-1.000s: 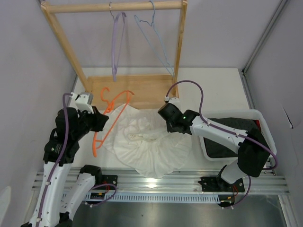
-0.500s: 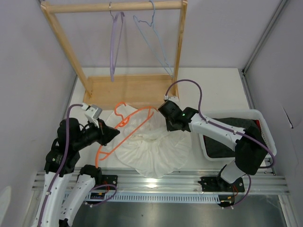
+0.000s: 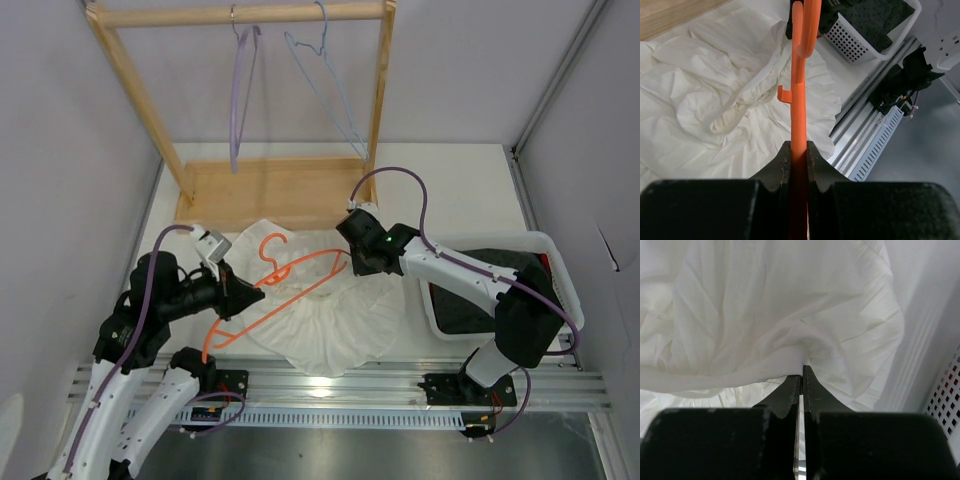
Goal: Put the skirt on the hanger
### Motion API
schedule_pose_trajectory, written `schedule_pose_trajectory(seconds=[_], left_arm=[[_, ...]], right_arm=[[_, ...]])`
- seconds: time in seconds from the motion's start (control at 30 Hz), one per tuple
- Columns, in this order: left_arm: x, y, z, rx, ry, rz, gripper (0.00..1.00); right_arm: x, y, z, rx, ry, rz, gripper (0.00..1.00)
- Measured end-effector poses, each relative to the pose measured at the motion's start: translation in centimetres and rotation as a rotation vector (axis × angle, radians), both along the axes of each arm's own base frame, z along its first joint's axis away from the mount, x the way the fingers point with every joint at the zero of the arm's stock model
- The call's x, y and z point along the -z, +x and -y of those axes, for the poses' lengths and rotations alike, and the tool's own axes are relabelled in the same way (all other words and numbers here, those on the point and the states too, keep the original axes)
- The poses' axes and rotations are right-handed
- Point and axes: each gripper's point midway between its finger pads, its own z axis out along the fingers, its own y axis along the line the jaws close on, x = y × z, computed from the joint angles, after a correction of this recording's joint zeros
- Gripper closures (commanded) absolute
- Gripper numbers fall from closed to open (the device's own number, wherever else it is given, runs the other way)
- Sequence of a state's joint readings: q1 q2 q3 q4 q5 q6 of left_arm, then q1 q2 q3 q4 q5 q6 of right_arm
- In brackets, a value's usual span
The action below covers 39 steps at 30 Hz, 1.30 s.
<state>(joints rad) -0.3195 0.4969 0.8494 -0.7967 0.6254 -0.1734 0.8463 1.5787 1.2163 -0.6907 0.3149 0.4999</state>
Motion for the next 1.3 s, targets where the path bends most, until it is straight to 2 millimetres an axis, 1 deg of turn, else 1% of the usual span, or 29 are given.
schedule_pose_trajectory(seconds=[0.13,0.27,0.43,0.6,0.73,1.0,1.2,1.3], left_arm=[[0.8,-0.3,0.2,0.013,0.026,-0.029,1.0],[1.3,0.0,0.0,-0.001,0.048,-0.047,1.0],[2.0,0.7,-0.3,-0.034,0.078,-0.072,1.0],[2.9,1.5,-0.1,-0.044,0.108,-0.114,1.0],[3.2,1.8,0.4,-0.027,0.125,-0.139,1.0],[2.6,2.2,1.8,0.025,0.127,-0.135,1.0],[3.0,2.8,3.1,0.067,0.157,-0.161,1.0],[3.7,3.3,3.8,0.09,0.175,-0.174,1.0]], right_arm=[[0.0,0.0,0.0,0.0,0.006,-0.005,1.0],[0.0,0.1,0.0,0.0,0.008,-0.007,1.0],[0.0,0.0,0.0,-0.002,0.011,-0.01,1.0],[-0.1,-0.1,-0.1,-0.009,0.017,-0.013,1.0],[-0.6,-0.5,-0.2,-0.022,0.029,-0.016,1.0],[-0.9,-1.2,-0.3,-0.062,0.024,-0.03,1.0],[-2.5,-1.7,-0.7,-0.093,0.049,-0.016,1.0],[-3.3,-1.8,-0.9,-0.103,0.068,-0.006,1.0]])
